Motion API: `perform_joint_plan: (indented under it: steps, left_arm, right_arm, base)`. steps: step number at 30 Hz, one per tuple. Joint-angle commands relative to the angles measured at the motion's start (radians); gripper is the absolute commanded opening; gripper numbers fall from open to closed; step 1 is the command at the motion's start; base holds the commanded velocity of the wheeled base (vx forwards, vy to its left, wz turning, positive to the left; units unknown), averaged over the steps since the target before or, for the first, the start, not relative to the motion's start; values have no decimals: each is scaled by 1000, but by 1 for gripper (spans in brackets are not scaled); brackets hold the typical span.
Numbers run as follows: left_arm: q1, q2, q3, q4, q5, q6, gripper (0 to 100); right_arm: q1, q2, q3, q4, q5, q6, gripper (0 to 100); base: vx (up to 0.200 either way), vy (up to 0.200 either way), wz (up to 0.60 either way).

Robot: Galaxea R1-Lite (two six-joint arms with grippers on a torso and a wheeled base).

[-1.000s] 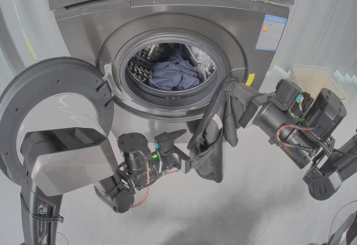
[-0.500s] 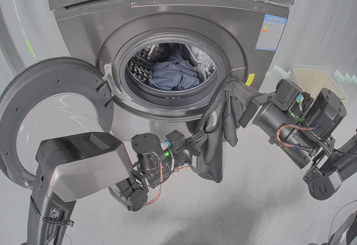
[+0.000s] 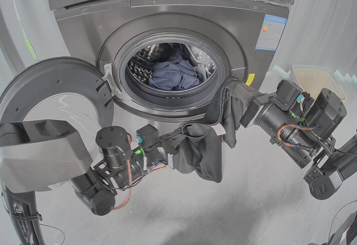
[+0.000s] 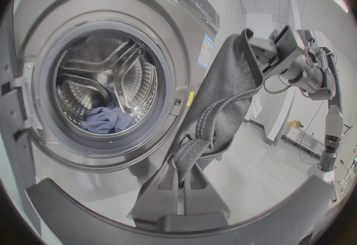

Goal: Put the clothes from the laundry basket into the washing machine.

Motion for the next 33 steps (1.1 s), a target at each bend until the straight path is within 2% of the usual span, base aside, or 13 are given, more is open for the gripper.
perform_joint_plan:
  steps: [1, 2, 6, 7, 8, 11, 17, 33]
  left_arm:
    - [94, -212, 175, 0, -9, 7, 0]
    - [139, -249, 207, 0, -19, 2, 0]
    - [222, -285, 198, -1, -32, -13, 0]
    - [228, -286, 195, 0, -37, -21, 0]
    - [237, -289, 186, -1, -48, -48, 0]
    - [239, -312, 174, -1, -48, -67, 0]
    - [254, -361, 114, 0, -39, -59, 0]
    - [259, -489, 89, 3, -20, -56, 0]
  right_arm:
    - [-19, 1, -6, 0, -2, 1, 0]
    - [-23, 1, -9, 0, -4, 1, 0]
    - [-39, -1, -20, -1, -4, 4, 0]
    - [-40, -1, -20, -1, -4, 4, 0]
    - [-45, -1, -20, -1, -4, 4, 0]
    - [-40, -4, -20, -3, -2, 4, 0]
    - [-8, -4, -17, -17, -1, 4, 0]
    - [-22, -42, 19, -15, 1, -4, 0]
  base:
    - [0, 0, 0]
    - [0, 0, 0]
    - [0, 0, 0]
    - [0, 0, 0]
    - [0, 0, 0]
    - [0, 0, 0]
    - [0, 0, 0]
    - [0, 0, 0]
